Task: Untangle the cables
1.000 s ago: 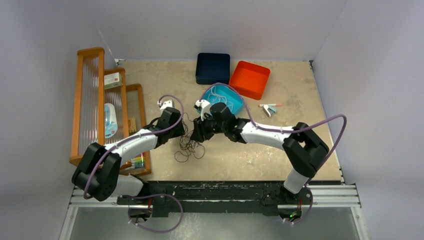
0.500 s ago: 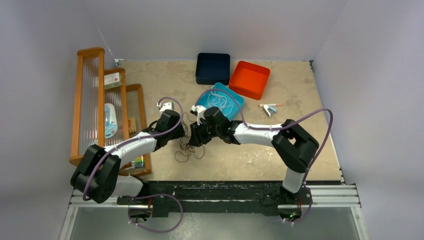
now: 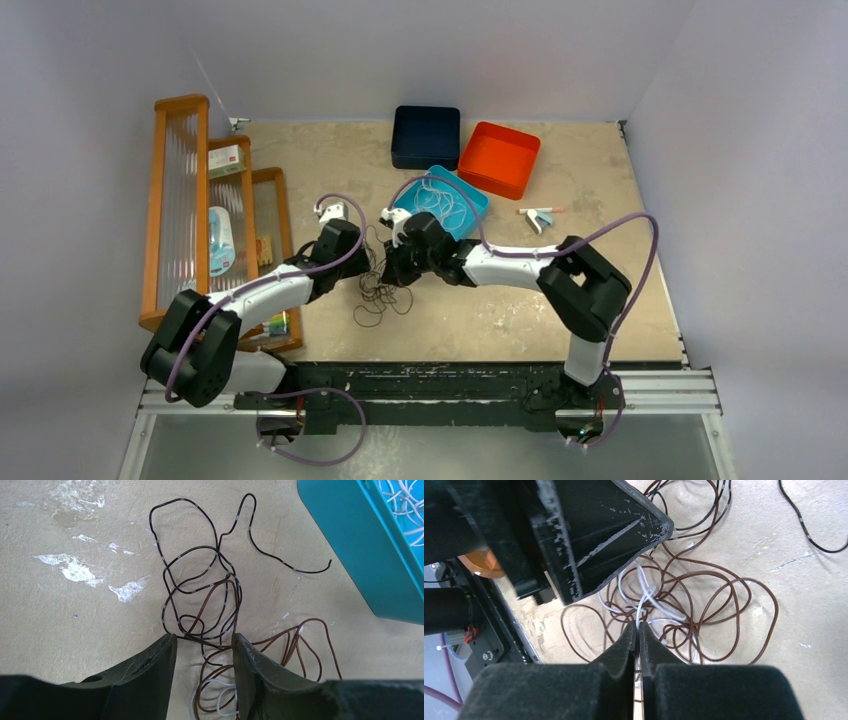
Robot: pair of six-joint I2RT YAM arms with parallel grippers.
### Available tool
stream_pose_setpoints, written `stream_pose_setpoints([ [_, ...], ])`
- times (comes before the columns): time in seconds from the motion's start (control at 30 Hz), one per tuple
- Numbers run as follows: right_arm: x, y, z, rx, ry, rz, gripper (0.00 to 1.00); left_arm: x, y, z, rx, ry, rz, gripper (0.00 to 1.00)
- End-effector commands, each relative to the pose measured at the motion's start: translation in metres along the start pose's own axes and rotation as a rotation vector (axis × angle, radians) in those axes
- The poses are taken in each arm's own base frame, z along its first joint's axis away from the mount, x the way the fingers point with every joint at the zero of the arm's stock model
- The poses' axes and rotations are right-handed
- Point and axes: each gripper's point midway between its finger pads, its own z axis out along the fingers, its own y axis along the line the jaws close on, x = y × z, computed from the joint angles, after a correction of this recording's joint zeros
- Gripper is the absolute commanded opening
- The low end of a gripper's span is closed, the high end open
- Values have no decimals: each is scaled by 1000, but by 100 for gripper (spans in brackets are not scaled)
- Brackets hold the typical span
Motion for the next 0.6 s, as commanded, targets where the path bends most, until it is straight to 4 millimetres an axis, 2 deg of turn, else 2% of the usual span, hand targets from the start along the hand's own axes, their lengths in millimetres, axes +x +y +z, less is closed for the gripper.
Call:
stream_pose_setpoints([
  [0.0,-51,21,-34,-21,-185,-40,0,-16,-11,-2,40,-66,-34,44],
  [0.13,-78,34,-57,-37,-290,-83,0,-22,-14,-5,56,-90,-55,43],
  [0.2,-89,38,-67,-38,-324,-93,0,-31,-17,-12,71,-129,-75,43],
  [0.4,-113,42,-90,-35,-394,-107,0,-77,-19,-53,108,-314,-139,48],
  [0.57,-129,36,-101,-50,-418,-99,0,-107,-22,-91,172,-447,-182,54],
])
